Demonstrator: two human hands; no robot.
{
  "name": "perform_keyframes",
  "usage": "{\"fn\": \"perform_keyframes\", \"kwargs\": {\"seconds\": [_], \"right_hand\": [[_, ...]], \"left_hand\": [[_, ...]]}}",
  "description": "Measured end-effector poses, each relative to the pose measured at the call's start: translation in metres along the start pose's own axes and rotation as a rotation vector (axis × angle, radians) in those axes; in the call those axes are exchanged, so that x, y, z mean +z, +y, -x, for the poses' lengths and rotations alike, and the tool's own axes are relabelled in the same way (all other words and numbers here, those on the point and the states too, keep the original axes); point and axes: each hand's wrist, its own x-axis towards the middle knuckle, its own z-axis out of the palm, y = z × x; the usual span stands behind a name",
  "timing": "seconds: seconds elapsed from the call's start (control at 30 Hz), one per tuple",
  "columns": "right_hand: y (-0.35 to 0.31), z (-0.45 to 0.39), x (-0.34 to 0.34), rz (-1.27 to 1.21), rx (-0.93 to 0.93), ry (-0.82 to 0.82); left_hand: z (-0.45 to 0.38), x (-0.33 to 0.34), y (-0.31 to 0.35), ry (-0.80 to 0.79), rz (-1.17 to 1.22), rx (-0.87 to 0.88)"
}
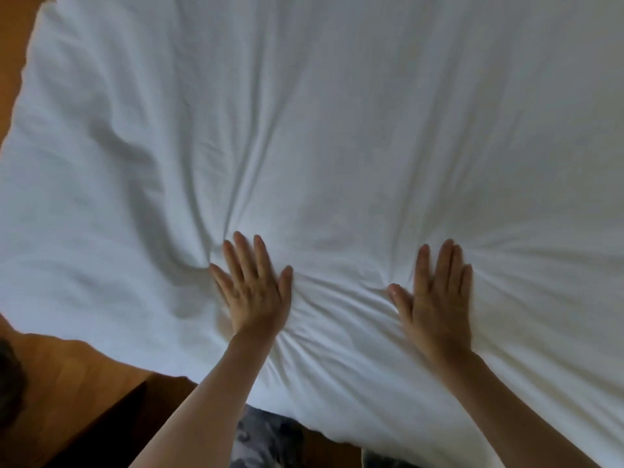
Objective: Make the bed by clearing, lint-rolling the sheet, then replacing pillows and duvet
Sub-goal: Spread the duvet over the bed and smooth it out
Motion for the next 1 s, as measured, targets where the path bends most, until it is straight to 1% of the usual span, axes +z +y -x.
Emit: {"fn": "perform_keyframes", "kwargs": {"seconds": [0.07, 0.1, 0.13, 0.2, 0.23, 0.27, 0.3, 0.33, 0.4, 0.47, 0.53, 0.57, 0.6, 0.63, 0.67, 0.7, 0.77, 0.8, 0.87, 0.93, 0.97, 1.0], "right_hand": [[-0.005, 0.001, 0.000, -0.006, 0.056, -0.007], [-0.013, 0.001, 0.001, -0.022, 0.125, -0.002], [-0.024, -0.003, 0.002, -0.046, 0.223, 0.021], [-0.059, -0.019, 0.004, -0.106, 0.440, 0.100], [-0.083, -0.032, 0.004, -0.135, 0.515, 0.134], [-0.111, -0.047, 0.004, -0.157, 0.543, 0.161], [-0.143, -0.065, 0.005, -0.168, 0.531, 0.179], [-0.178, -0.083, 0.007, -0.165, 0.482, 0.195], [-0.263, -0.122, 0.013, -0.151, 0.324, 0.239], [-0.359, -0.153, 0.023, -0.162, 0.158, 0.266], [-0.458, -0.166, 0.031, -0.210, -0.038, 0.301], [-0.502, -0.166, 0.035, -0.237, -0.150, 0.309], [-0.538, -0.161, 0.038, -0.261, -0.258, 0.300], [-0.566, -0.154, 0.042, -0.275, -0.350, 0.279], [-0.585, -0.145, 0.045, -0.276, -0.419, 0.255], [-0.597, -0.136, 0.048, -0.267, -0.482, 0.235], [-0.608, -0.116, 0.052, -0.239, -0.630, 0.168], [-0.609, -0.105, 0.050, -0.195, -0.706, 0.107], [-0.611, -0.086, 0.041, -0.003, -0.871, -0.115], [-0.610, -0.061, 0.022, 0.126, -1.012, -0.343], [-0.605, -0.049, 0.009, 0.117, -1.040, -0.402], [-0.597, -0.037, -0.004, 0.045, -1.024, -0.424]], "left_hand": [[0.001, 0.001, -0.004, 0.024, 0.009, 0.071], [-0.002, -0.001, -0.006, 0.017, 0.013, 0.160], [-0.008, -0.006, -0.010, 0.011, 0.012, 0.304], [-0.035, -0.022, -0.034, 0.029, 0.009, 0.667], [-0.057, -0.033, -0.054, 0.061, 0.006, 0.785], [-0.081, -0.045, -0.081, 0.094, 0.000, 0.802], [-0.106, -0.058, -0.113, 0.128, -0.005, 0.724], [-0.129, -0.070, -0.150, 0.157, -0.017, 0.583], [-0.161, -0.088, -0.239, 0.201, -0.048, 0.345], [-0.175, -0.102, -0.327, 0.156, -0.049, 0.155], [-0.172, -0.104, -0.407, 0.025, 0.093, -0.191], [-0.165, -0.098, -0.442, -0.080, 0.192, -0.388], [-0.154, -0.087, -0.472, -0.198, 0.287, -0.542], [-0.139, -0.077, -0.495, -0.307, 0.387, -0.633], [-0.122, -0.070, -0.508, -0.377, 0.462, -0.677], [-0.106, -0.065, -0.516, -0.394, 0.505, -0.707], [-0.084, -0.064, -0.518, -0.343, 0.511, -0.767], [-0.079, -0.068, -0.513, -0.303, 0.498, -0.802], [-0.082, -0.084, -0.492, -0.221, 0.551, -0.877], [-0.088, -0.102, -0.467, -0.149, 0.649, -0.871], [-0.090, -0.112, -0.454, -0.137, 0.670, -0.848], [-0.090, -0.122, -0.440, -0.121, 0.679, -0.825]]}}
